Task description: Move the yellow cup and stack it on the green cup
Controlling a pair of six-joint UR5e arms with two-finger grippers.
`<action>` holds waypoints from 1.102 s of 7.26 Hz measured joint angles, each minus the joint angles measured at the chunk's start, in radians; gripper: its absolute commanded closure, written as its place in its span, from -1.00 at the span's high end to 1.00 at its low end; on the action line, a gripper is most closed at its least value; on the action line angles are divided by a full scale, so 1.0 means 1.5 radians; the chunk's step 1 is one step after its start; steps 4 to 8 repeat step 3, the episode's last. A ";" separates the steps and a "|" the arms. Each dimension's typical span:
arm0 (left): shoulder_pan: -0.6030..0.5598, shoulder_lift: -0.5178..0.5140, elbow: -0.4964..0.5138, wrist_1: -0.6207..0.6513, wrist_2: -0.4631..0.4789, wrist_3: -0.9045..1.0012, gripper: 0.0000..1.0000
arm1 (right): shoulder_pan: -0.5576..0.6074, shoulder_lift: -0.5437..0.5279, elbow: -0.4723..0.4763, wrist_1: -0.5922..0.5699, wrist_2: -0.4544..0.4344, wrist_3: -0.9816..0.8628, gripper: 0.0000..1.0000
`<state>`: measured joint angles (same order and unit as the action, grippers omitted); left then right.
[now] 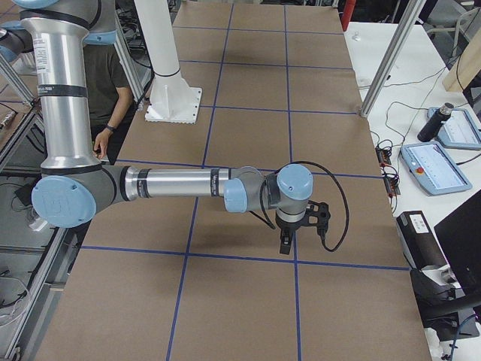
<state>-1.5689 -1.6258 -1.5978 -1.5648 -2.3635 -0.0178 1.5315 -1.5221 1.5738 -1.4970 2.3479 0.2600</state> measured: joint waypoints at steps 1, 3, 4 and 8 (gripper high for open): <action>0.001 0.000 -0.007 0.023 -0.004 -0.001 1.00 | -0.013 0.005 -0.002 -0.017 -0.005 -0.003 0.99; 0.006 -0.001 -0.044 0.087 -0.001 -0.001 1.00 | -0.038 0.006 -0.005 -0.035 -0.014 -0.039 0.99; 0.006 -0.001 -0.044 0.087 -0.001 -0.001 1.00 | -0.038 0.006 -0.005 -0.035 -0.014 -0.039 0.99; 0.006 -0.001 -0.044 0.087 -0.001 -0.001 1.00 | -0.038 0.006 -0.005 -0.035 -0.014 -0.039 0.99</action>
